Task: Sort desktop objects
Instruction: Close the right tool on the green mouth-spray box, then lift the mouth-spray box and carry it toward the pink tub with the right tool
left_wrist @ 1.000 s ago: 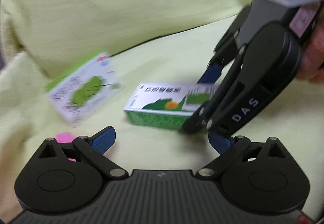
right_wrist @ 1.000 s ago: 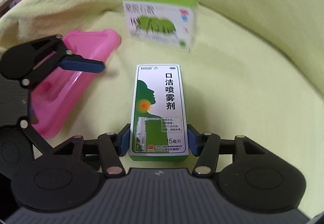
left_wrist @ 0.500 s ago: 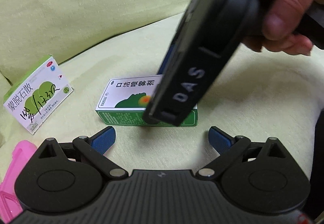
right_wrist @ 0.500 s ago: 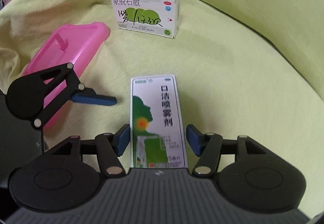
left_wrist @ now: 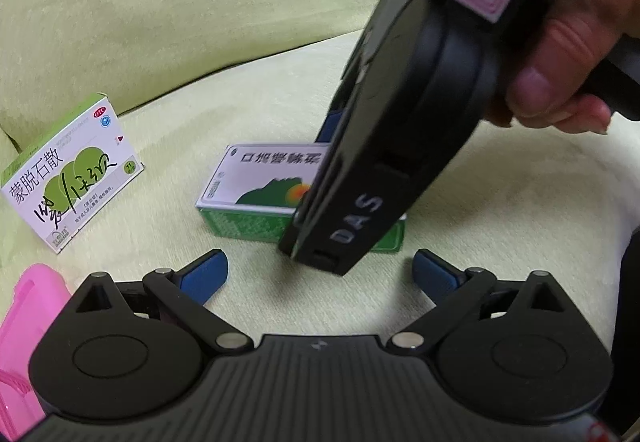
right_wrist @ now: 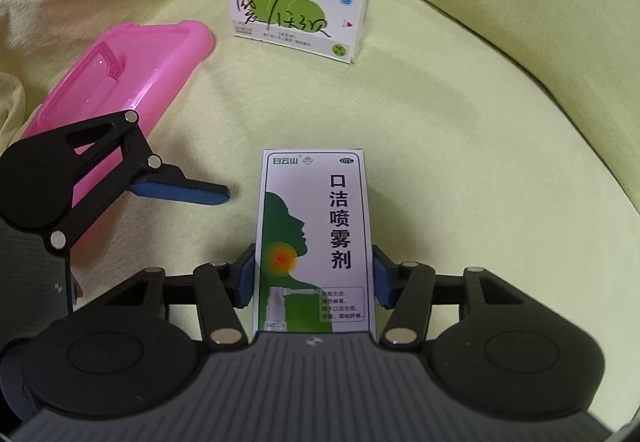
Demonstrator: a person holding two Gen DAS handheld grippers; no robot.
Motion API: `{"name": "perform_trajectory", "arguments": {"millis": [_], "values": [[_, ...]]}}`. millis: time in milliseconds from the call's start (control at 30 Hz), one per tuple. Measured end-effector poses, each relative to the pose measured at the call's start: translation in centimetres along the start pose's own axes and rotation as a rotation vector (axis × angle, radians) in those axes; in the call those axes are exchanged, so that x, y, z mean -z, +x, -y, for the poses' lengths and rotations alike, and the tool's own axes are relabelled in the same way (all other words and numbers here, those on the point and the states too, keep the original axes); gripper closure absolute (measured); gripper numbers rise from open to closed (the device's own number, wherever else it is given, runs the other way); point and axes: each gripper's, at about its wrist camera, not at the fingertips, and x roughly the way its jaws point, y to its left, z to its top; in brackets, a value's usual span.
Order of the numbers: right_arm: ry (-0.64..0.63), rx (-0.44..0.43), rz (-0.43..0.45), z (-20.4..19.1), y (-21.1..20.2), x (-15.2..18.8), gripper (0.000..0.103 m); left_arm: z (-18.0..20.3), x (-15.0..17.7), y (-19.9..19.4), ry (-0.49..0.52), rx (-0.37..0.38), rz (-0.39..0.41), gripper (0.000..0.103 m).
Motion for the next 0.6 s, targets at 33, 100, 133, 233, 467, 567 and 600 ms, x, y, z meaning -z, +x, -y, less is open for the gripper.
{"name": "perform_trajectory", "arguments": {"millis": [33,100,133,233,467,567,600], "values": [[0.014,-0.006,0.005,0.2,-0.3,0.1,0.052,0.0,0.0,0.0,-0.003,-0.001,0.007,0.003],[0.045,-0.026,0.015,0.8,-1.1,0.4,0.052,0.0,0.1,0.0,-0.003,0.006,0.022,0.003],[0.06,-0.04,0.02,1.0,-1.5,0.5,0.052,0.0,0.1,0.0,-0.002,0.012,0.028,0.003],[0.081,-0.082,0.033,1.4,-3.1,0.7,0.052,0.4,0.0,-0.4,0.007,0.012,0.06,0.006],[0.09,-0.142,0.062,1.3,-6.9,1.3,0.051,1.4,-0.5,-2.4,0.07,0.036,0.177,0.027],[0.097,-0.163,0.073,1.4,-8.4,1.6,0.051,1.6,-0.3,-3.8,0.081,0.046,0.241,0.027],[0.106,-0.176,0.077,1.4,-8.9,1.7,0.051,1.6,-0.3,-4.3,0.082,0.04,0.257,0.027]]}}
